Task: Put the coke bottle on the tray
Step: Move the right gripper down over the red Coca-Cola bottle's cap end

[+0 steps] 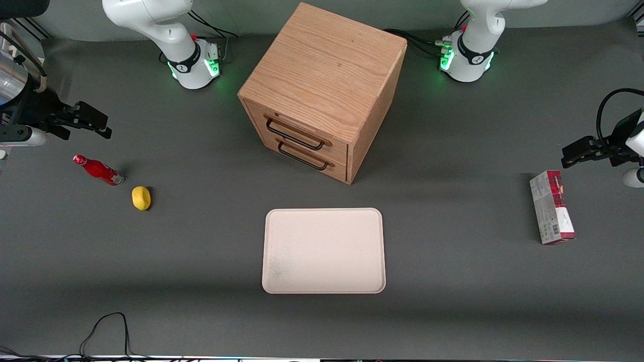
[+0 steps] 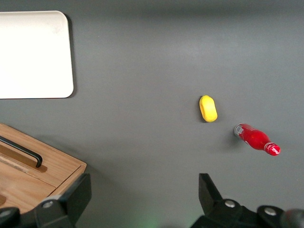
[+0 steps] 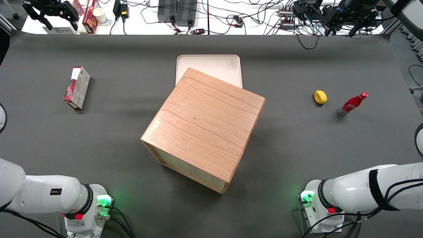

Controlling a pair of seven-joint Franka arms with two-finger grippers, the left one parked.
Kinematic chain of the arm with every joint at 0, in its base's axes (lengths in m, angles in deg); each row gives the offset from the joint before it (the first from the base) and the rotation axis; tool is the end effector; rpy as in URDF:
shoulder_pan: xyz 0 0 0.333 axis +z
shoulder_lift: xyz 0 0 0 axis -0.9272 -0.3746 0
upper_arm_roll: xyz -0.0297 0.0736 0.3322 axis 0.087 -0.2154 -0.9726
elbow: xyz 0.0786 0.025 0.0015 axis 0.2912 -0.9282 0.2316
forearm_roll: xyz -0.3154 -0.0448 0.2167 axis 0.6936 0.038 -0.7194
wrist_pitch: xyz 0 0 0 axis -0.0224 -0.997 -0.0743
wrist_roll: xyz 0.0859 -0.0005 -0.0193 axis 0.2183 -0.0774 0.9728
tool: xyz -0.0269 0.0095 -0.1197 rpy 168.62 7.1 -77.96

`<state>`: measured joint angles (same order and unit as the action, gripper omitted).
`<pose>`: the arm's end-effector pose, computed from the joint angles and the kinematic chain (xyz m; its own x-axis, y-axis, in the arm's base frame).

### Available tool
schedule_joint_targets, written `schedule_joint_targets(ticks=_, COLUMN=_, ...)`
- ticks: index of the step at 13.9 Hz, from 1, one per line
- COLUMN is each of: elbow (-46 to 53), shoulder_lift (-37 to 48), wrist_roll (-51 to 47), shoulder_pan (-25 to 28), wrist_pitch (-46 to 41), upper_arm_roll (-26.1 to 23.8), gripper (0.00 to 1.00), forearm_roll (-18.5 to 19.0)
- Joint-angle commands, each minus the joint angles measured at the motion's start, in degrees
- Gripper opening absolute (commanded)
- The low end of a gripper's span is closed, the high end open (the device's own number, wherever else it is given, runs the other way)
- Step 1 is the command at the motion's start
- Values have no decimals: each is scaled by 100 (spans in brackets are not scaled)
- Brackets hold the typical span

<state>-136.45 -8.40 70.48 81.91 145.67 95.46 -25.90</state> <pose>0.5140 0.0322 0.6366 0.9992 -0.0332 -0.0213 -0.0336 -0.9993 -0.0179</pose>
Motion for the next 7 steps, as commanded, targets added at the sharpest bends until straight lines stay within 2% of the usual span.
schedule_joint_targets(ticks=1, elbow=-113, shoulder_lift=94, wrist_roll=-142, shoulder_pan=7, wrist_pitch=35, upper_arm_roll=-25, gripper=100, forearm_roll=125)
schedule_joint_targets(ticks=4, elbow=-209, shoulder_lift=76, wrist_roll=-142, shoulder_pan=-54, wrist_pitch=9, upper_arm_roll=45, gripper=100, forearm_roll=282)
schedule_joint_targets(ticks=6, elbow=-620, shoulder_lift=155, wrist_roll=233, shoulder_pan=-116, wrist_pitch=121, upper_arm_roll=596, gripper=100, forearm_roll=336)
schedule_joint_targets(ticks=7, elbow=-866, shoulder_lift=147, wrist_roll=784, shoulder_pan=-116, wrist_pitch=445, upper_arm_roll=843, gripper=100, forearm_roll=336)
